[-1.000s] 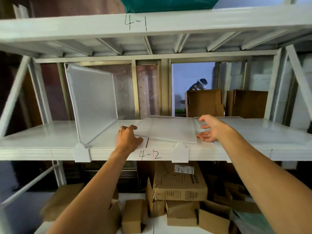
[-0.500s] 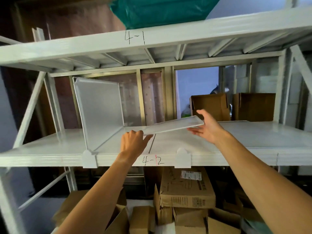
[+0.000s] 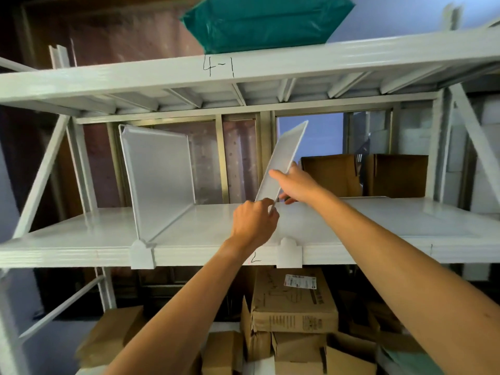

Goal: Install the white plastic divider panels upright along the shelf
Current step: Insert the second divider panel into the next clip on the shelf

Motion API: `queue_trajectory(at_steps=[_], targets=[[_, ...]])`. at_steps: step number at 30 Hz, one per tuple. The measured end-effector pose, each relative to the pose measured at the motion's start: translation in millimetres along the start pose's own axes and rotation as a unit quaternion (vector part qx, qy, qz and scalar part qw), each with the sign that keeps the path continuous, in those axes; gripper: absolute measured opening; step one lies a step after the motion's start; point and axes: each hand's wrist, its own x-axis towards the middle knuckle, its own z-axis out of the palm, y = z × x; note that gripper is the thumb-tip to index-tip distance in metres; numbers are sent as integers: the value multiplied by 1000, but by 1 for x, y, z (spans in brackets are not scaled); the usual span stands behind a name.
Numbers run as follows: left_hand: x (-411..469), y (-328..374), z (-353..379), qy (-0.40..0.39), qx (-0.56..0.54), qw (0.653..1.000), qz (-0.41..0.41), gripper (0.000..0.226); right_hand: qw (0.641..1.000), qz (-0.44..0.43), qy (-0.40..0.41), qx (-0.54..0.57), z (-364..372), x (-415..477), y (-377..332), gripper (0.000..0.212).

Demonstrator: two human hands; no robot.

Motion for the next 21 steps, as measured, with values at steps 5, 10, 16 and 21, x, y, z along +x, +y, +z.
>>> queue_trajectory(at_steps=[5,10,16,21], targets=[[12,18,-4,-54,-161,983,-70,41,998,15,-13,-56,-5,-5,-11,47],[26,18,0,-155,-337,918,-140,54,997,12,2,-79,-6,-1,-13,49],[29,14,7,-172,-379,896,-153,54,995,14,15,-98,-1,4,-6,50],[37,13,15,-160,-388,895,-153,54,994,12,22,-109,-1,14,-6,50]])
